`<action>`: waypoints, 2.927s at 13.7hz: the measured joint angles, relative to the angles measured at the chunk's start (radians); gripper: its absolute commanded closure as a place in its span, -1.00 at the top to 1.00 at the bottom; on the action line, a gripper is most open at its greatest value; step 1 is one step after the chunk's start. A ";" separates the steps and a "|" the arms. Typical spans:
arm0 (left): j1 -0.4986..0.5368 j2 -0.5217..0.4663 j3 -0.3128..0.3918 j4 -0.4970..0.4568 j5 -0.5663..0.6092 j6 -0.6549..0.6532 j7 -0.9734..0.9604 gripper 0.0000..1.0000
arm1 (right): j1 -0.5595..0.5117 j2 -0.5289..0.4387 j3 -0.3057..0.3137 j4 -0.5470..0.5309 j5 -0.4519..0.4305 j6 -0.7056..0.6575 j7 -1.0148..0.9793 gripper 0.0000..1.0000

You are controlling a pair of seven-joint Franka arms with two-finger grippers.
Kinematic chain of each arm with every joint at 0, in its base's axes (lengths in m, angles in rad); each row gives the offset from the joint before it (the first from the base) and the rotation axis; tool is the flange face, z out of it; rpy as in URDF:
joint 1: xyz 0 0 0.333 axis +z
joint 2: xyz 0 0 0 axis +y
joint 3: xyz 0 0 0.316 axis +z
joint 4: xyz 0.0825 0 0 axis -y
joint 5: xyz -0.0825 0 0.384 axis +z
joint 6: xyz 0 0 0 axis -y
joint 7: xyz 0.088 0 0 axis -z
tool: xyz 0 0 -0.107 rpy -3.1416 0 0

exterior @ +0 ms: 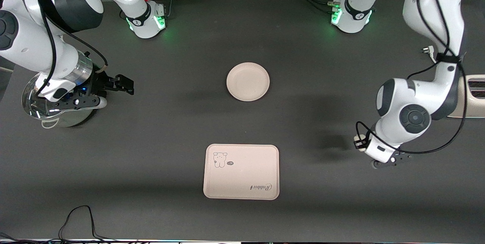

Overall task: Place bun in plate and plate on tray
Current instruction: 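Carry the bun with the left gripper over the white plate, then release the bun onto the plate while the right gripper approaches the plate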

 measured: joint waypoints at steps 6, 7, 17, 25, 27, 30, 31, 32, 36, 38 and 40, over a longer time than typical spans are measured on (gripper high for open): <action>-0.040 -0.092 -0.186 0.016 -0.008 -0.191 -0.293 -1.00 | 0.000 0.000 0.000 -0.002 0.006 0.004 0.002 1.00; -0.056 -0.092 -0.236 0.016 -0.008 -0.191 -0.376 -1.00 | 0.000 0.000 0.000 -0.004 0.020 0.008 0.002 1.00; -0.413 0.014 -0.331 -0.037 -0.002 0.004 -0.797 -1.00 | 0.010 0.043 0.218 -0.031 0.134 0.157 0.171 1.00; -0.449 0.026 -0.327 -0.184 0.082 0.223 -0.880 -0.41 | 0.006 0.058 0.211 -0.099 0.205 0.194 0.171 1.00; -0.461 0.037 -0.328 -0.189 0.116 0.237 -0.911 0.76 | 0.010 0.069 0.213 -0.111 0.210 0.219 0.171 1.00; -0.463 0.043 -0.325 -0.188 0.119 0.241 -0.923 0.98 | 0.029 0.070 0.217 -0.123 0.212 0.221 0.171 1.00; -0.461 0.039 -0.321 -0.186 0.120 0.234 -0.923 0.98 | 0.031 0.070 0.217 -0.125 0.212 0.227 0.171 1.00; -0.452 0.030 -0.313 -0.176 0.121 0.210 -0.922 0.98 | 0.031 0.070 0.217 -0.130 0.212 0.248 0.171 1.00; -0.295 -0.072 -0.305 -0.106 0.084 -0.008 -0.724 0.99 | 0.032 0.070 0.249 -0.217 0.212 0.420 0.171 1.00; -0.182 -0.122 -0.300 -0.069 0.039 -0.110 -0.535 0.99 | 0.032 0.069 0.287 -0.284 0.212 0.542 0.171 1.00; -0.054 -0.151 -0.295 -0.019 0.009 -0.228 -0.309 0.99 | 0.033 0.069 0.329 -0.350 0.213 0.641 0.172 1.00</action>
